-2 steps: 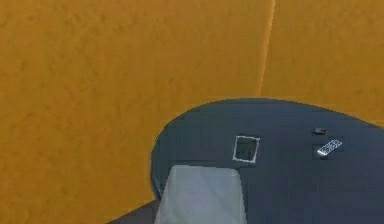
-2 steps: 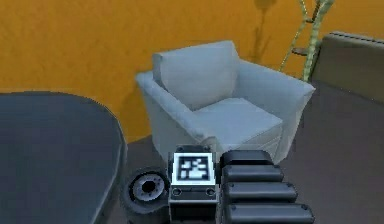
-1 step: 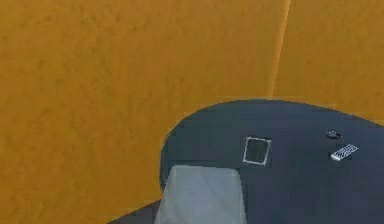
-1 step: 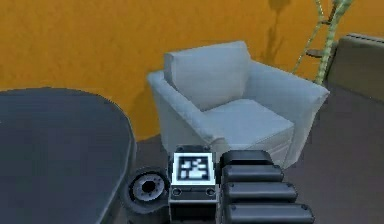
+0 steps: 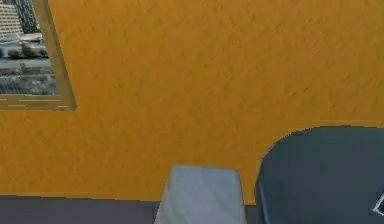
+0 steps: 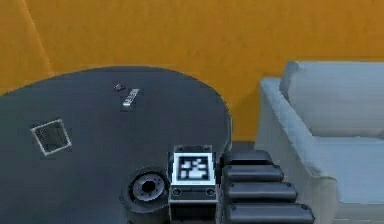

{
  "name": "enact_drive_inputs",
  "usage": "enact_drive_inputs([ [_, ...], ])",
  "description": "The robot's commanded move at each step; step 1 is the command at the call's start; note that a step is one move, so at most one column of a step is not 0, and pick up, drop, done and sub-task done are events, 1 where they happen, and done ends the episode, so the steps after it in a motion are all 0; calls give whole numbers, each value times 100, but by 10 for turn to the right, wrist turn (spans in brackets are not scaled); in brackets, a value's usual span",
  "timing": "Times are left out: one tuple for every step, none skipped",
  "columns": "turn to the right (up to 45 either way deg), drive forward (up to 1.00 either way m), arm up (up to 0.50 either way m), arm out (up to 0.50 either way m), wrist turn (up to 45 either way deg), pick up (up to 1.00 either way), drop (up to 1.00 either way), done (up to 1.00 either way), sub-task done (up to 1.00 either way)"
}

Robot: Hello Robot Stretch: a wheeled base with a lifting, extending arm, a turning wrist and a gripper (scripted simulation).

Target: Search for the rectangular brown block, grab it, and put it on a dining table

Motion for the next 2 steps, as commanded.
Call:
enact_drive_inputs([
  [0, 25, 0, 0, 0, 0, 0, 0, 0],
  [450, 0, 0, 0, 0, 0, 0, 0, 0],
])
